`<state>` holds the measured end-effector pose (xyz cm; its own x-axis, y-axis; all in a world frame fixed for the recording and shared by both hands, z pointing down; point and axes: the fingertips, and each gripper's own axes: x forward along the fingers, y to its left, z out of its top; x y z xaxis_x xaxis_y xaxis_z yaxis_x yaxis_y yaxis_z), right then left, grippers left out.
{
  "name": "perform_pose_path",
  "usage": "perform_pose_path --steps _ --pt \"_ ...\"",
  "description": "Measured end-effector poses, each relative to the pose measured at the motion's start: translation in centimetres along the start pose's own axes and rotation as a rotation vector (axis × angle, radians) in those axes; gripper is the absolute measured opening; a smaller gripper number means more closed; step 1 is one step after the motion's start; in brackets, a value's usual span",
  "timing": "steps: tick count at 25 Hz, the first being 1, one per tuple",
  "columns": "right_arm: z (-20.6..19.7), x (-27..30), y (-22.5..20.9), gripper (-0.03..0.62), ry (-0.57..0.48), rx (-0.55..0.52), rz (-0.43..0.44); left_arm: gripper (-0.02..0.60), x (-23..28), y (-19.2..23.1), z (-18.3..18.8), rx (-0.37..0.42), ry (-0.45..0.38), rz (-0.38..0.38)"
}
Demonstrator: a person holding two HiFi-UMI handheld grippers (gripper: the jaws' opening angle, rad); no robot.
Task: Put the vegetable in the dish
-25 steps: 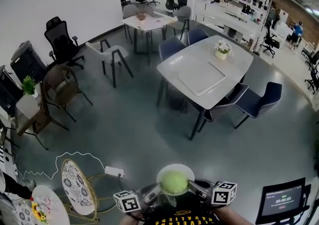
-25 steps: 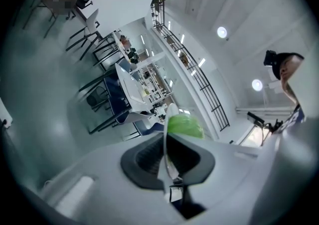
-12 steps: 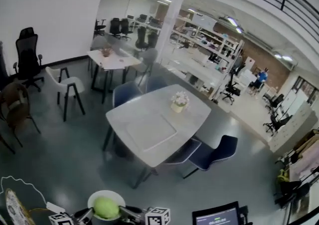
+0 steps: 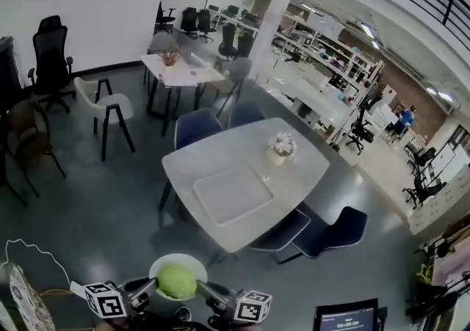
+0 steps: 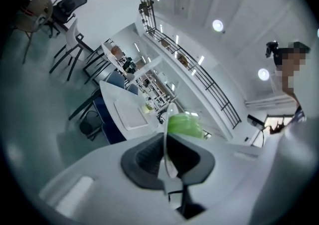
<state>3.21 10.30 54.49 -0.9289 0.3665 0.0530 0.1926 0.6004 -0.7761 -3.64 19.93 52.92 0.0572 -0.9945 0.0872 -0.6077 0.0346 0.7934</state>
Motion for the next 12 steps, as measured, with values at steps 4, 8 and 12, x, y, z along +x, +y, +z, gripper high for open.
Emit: perform_pose_path --steps 4,8,12 --pt "1.4 -0.2 -2.6 0.032 -0.039 0.046 -0.044 0.02 3.2 1.5 1.0 0.003 0.078 -0.011" --pt "3.4 0.0 -4.5 0.034 -0.093 0.075 -0.092 0.021 6.3 3.0 2.4 -0.007 0.144 -0.044" --pt "6.8 1.2 -7.1 0.034 -0.142 0.066 -0.162 0.021 10.2 4.9 5.3 -0.004 0.202 -0.116"
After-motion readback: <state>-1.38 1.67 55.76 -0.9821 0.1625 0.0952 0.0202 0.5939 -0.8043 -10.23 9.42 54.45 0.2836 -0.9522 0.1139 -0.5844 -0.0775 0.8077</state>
